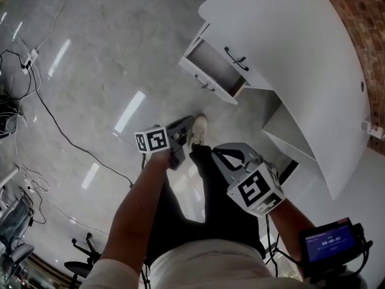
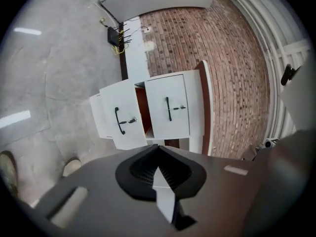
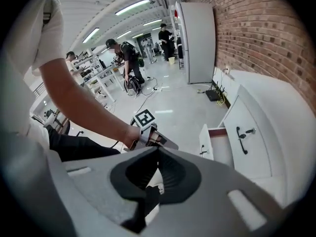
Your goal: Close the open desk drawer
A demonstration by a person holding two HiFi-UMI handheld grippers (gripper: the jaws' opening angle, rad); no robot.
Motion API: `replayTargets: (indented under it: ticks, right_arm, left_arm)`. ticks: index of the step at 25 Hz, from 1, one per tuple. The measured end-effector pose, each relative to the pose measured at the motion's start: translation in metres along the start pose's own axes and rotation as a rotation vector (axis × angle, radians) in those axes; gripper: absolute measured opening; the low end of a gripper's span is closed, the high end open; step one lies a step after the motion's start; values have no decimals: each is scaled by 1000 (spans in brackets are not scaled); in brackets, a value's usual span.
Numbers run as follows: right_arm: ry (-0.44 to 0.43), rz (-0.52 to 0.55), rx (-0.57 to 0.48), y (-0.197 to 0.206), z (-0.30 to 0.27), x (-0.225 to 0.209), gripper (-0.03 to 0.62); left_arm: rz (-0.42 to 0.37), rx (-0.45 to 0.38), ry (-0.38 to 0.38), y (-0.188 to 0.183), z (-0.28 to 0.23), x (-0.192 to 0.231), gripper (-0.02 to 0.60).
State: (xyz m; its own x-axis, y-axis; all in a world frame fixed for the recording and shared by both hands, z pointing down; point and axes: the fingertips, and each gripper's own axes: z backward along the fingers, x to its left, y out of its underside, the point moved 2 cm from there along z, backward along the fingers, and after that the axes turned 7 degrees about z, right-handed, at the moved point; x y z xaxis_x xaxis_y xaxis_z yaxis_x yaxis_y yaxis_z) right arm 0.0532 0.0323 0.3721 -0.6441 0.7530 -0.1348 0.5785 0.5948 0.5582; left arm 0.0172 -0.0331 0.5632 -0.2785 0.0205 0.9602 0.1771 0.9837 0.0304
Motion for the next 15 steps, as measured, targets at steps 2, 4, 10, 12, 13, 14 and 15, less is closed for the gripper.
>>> replayTargets:
  ticks: [2, 4, 10, 12, 13, 14, 15]
  right_arm:
    - [-31, 9, 24, 20, -24, -24, 3]
    - [-43, 28, 44, 35, -45, -46, 3]
    - [-62, 4, 78, 41, -53, -47, 3]
    - [-64, -18, 83, 40, -53, -46, 3]
    - [-68, -25, 85, 39, -52, -45, 3]
    - [-74, -28, 87, 39, -52, -43, 3]
    - [-81, -30, 89, 38, -52, -42, 3]
  left_arm:
    - [41, -38, -4, -7, -26, 36, 2]
    - [63, -65, -1, -16, -50, 65, 2]
    - [61, -86, 15, -35, -75, 78, 2]
    - [47, -81, 16, -41, -82, 78, 2]
    - [46, -81, 16, -44, -85, 79, 2]
    - [47, -82, 15, -46, -87, 81, 2]
    - [49, -84, 14, -49, -89, 83, 2]
